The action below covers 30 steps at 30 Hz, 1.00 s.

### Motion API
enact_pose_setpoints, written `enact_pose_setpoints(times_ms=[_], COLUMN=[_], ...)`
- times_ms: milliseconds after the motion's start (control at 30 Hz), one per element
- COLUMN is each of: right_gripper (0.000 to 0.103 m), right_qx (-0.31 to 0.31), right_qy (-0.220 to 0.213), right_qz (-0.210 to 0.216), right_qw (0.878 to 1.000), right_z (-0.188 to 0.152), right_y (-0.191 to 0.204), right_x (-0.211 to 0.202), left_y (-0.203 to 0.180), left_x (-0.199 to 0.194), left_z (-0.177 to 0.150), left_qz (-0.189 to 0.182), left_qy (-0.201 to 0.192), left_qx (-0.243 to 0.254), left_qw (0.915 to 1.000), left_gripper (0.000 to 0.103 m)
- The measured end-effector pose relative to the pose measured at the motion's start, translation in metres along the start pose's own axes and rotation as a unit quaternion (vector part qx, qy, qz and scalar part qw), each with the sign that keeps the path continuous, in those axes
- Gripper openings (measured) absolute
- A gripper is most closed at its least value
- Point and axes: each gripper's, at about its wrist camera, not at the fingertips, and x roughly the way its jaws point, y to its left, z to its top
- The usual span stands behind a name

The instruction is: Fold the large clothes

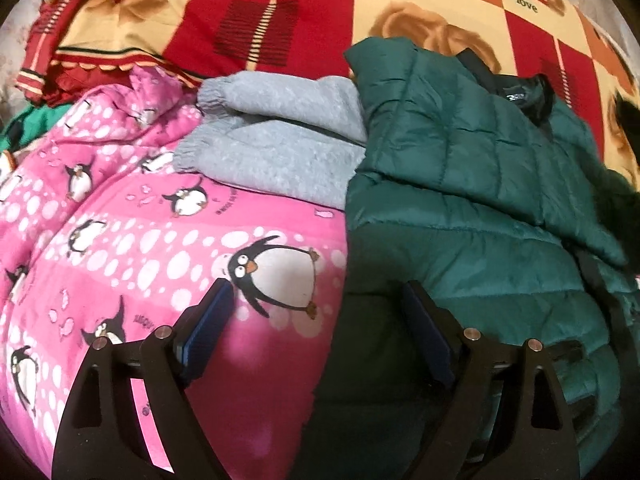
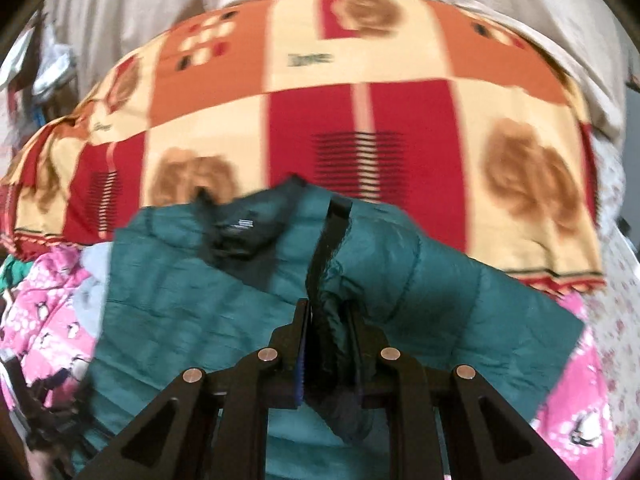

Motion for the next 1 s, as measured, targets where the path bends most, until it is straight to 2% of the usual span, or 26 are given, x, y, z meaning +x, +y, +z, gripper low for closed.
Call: enact_pose_setpoints(times_ms=[300, 433, 667, 833, 867, 933, 1000], right_gripper=[0.016, 0.016, 0.016, 0.017, 0.019, 0.043, 0.053], right_qx=[-0.021, -0.02, 0.006, 0.01, 0.022, 0.065, 0.108], right_qy=[0.001, 0.013, 0.021, 0.049, 0.067, 0.097, 0.101], right_qz=[0.102, 0.148, 0.24, 0.268, 0.278, 0.305, 0.334], right_qw=[0.995, 0.989, 0.97, 0.962, 0.958, 0.945, 0.931], right_z=[0.007, 0.004, -0.003, -0.021, -0.025, -0.032, -0.035], right_y=[0.116, 0.145, 0.179, 0.19, 0.189, 0.182, 0.17], right_x=[0.039, 0.058, 0.086, 0.107, 0.113, 0.12, 0.114], left_y=[0.011, 0.012, 0.008, 0.006, 0.006, 0.006, 0.006], left_x=[0.001, 0.002, 0.004, 0.006, 0.006, 0.006, 0.006], left_z=[-0.001, -0.001, -0.002, -0.002, -0.002, -0.003, -0.003], left_qz=[-0.009, -0.007, 0.021, 0.032, 0.032, 0.032, 0.032], left_qy=[-0.013, -0.012, -0.009, -0.01, -0.01, -0.01, -0.01], left_qx=[-0.033, -0.031, -0.017, -0.013, -0.013, -0.013, -0.012], left_qw=[0.9993, 0.9994, 0.9996, 0.9994, 0.9994, 0.9994, 0.9994], left_gripper=[0.087, 0.087, 0.087, 0.087, 0.087, 0.087, 0.087])
